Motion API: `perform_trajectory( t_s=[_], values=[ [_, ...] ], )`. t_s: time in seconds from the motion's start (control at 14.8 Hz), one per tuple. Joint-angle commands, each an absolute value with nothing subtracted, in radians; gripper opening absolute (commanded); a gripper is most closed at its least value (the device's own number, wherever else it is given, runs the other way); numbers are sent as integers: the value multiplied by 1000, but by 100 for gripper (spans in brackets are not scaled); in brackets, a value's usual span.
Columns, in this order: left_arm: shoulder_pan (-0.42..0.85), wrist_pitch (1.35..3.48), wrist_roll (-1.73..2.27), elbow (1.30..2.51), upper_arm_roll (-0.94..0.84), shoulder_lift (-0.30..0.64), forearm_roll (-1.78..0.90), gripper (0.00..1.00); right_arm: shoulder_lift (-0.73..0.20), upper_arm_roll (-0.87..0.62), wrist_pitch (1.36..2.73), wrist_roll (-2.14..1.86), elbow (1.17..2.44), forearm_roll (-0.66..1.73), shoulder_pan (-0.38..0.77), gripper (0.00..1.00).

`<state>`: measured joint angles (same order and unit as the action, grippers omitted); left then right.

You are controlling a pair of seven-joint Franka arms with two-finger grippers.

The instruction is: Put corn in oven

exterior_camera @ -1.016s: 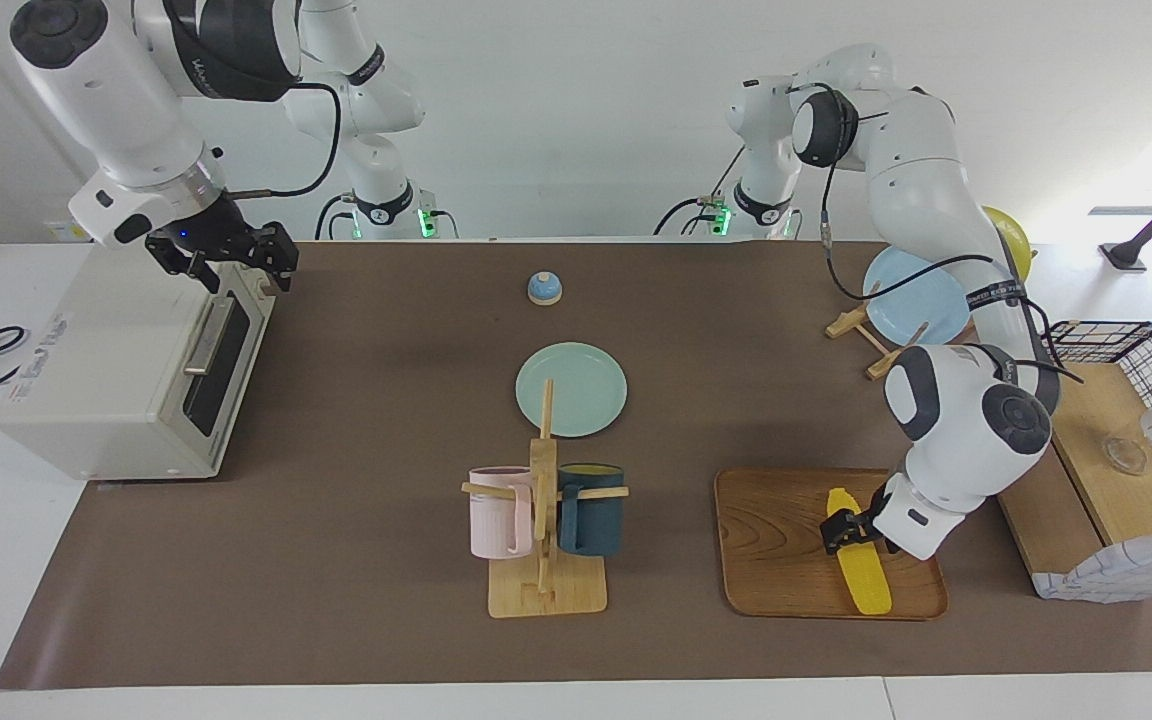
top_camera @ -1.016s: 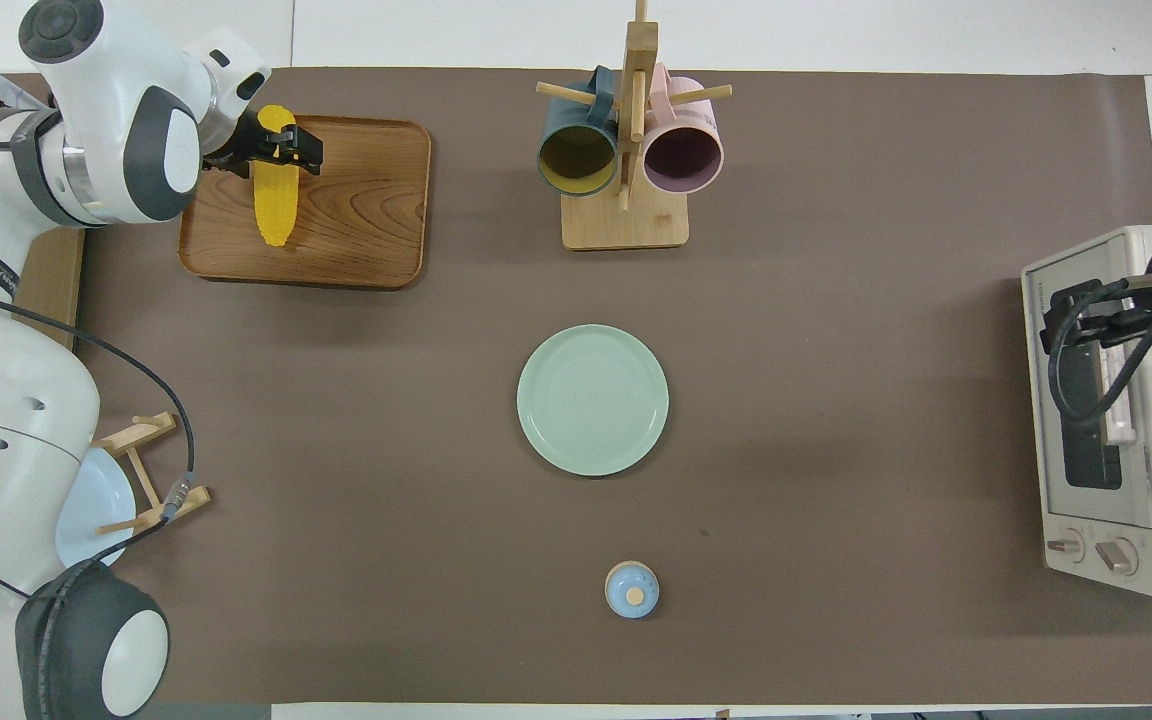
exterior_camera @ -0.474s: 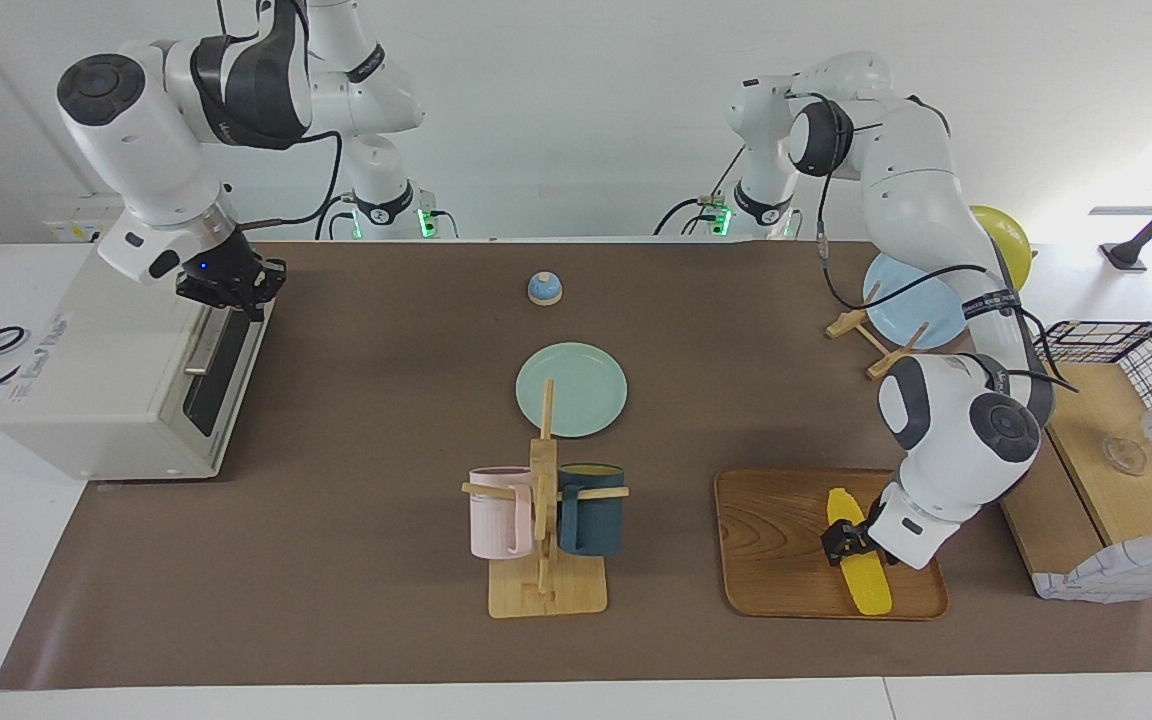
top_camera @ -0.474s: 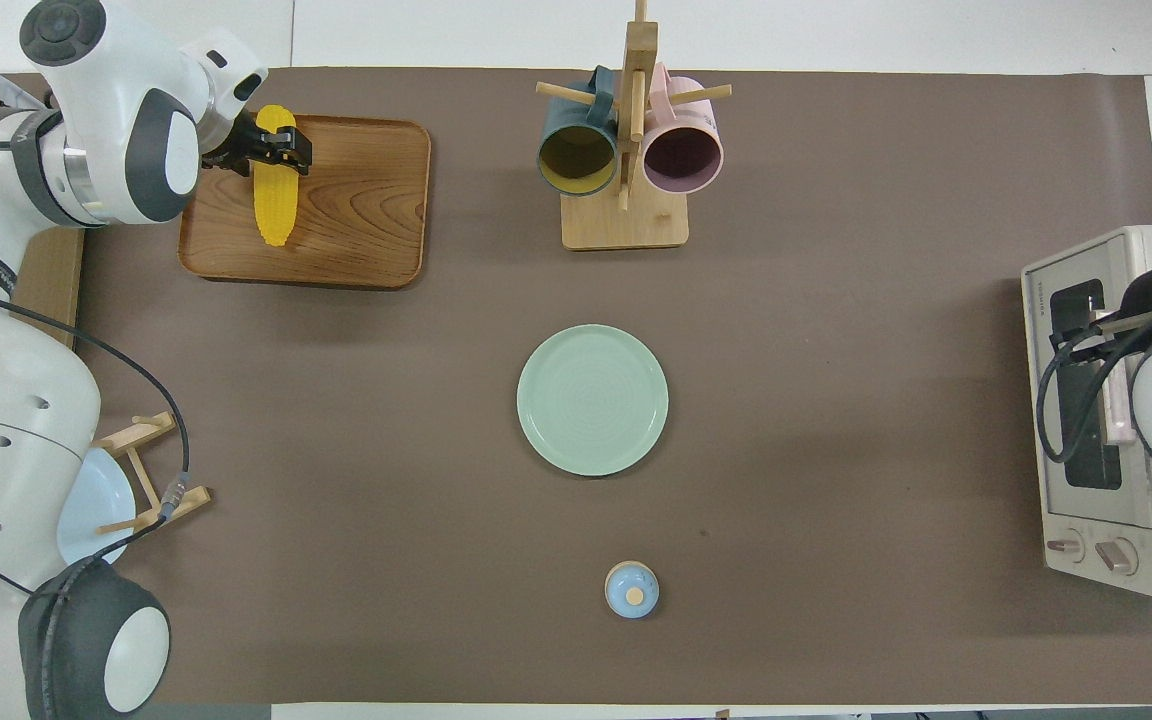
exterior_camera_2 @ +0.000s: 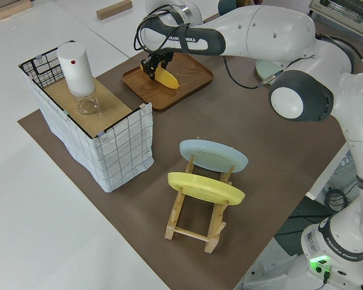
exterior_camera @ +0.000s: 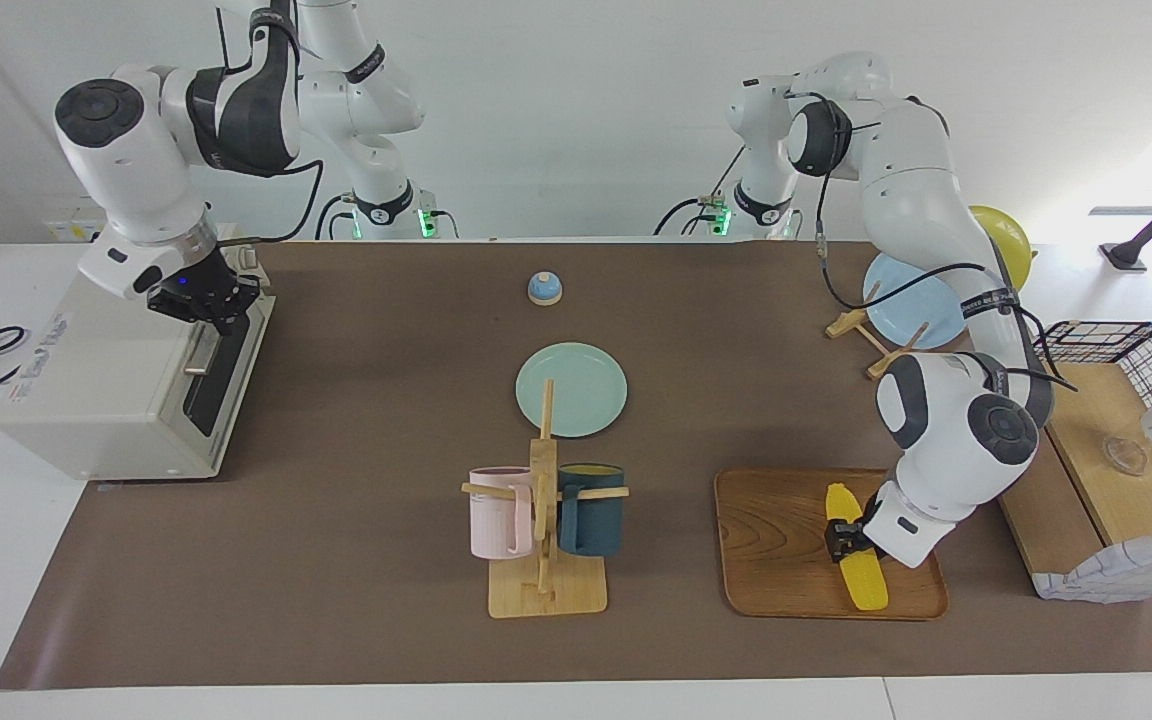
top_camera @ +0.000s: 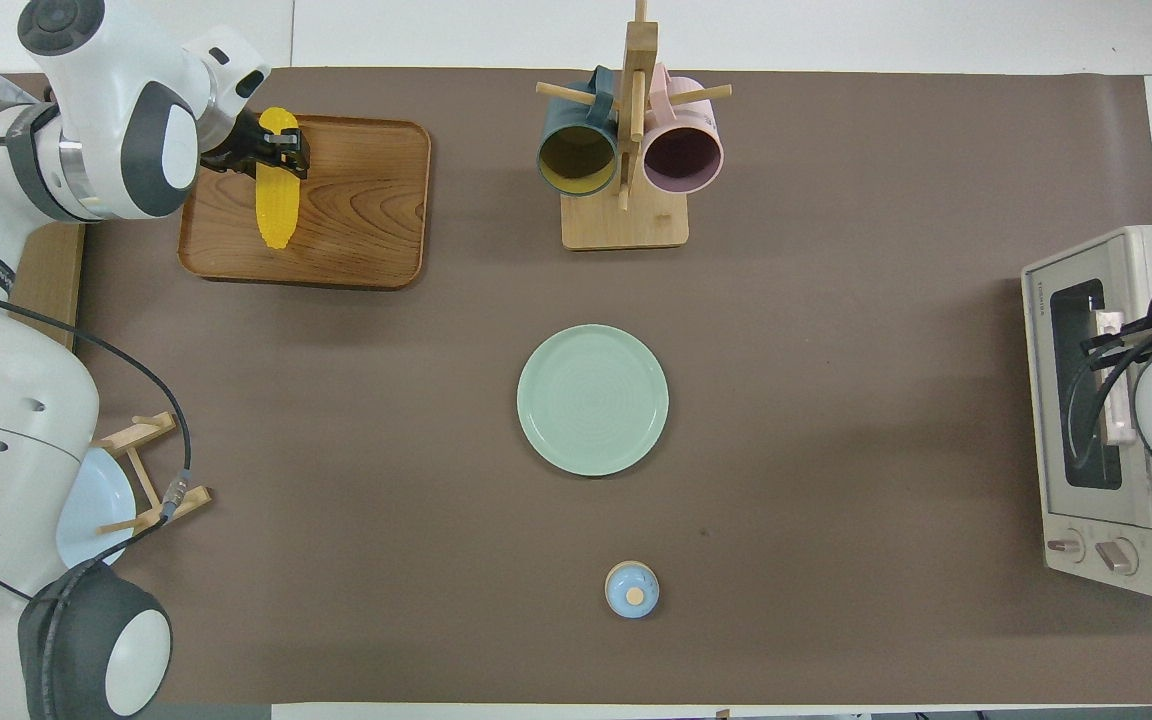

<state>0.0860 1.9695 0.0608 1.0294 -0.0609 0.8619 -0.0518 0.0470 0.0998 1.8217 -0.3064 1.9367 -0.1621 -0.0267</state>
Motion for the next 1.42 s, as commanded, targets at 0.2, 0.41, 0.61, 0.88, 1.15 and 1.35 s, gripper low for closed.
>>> perform_trajectory(
  t_s=[0.2, 0.41, 0.61, 0.88, 1.15, 1.35],
  values=[
    [141, 1902, 258, 1277, -51, 519, -103, 0, 78, 87, 1844, -316, 2003, -175, -95, 0],
    [219, 1891, 359, 1446, -54, 365, -104, 0, 83, 87, 1845, -319, 2034, -175, -112, 0],
    [331, 1916, 410, 1569, -54, 293, -104, 0, 81, 87, 1884, -314, 2065, -170, -112, 0],
    [461, 2098, 469, 1822, -55, 187, -109, 0, 72, 84, 1911, -250, 2085, -160, -71, 0],
    [598, 2380, 548, 2020, -55, 132, -109, 0, 69, 84, 1934, -135, 2108, -160, 11, 0],
    [662, 2474, 581, 2020, -55, 198, -107, 0, 54, 84, 1973, -97, 2121, -158, 44, 0]
  ],
)
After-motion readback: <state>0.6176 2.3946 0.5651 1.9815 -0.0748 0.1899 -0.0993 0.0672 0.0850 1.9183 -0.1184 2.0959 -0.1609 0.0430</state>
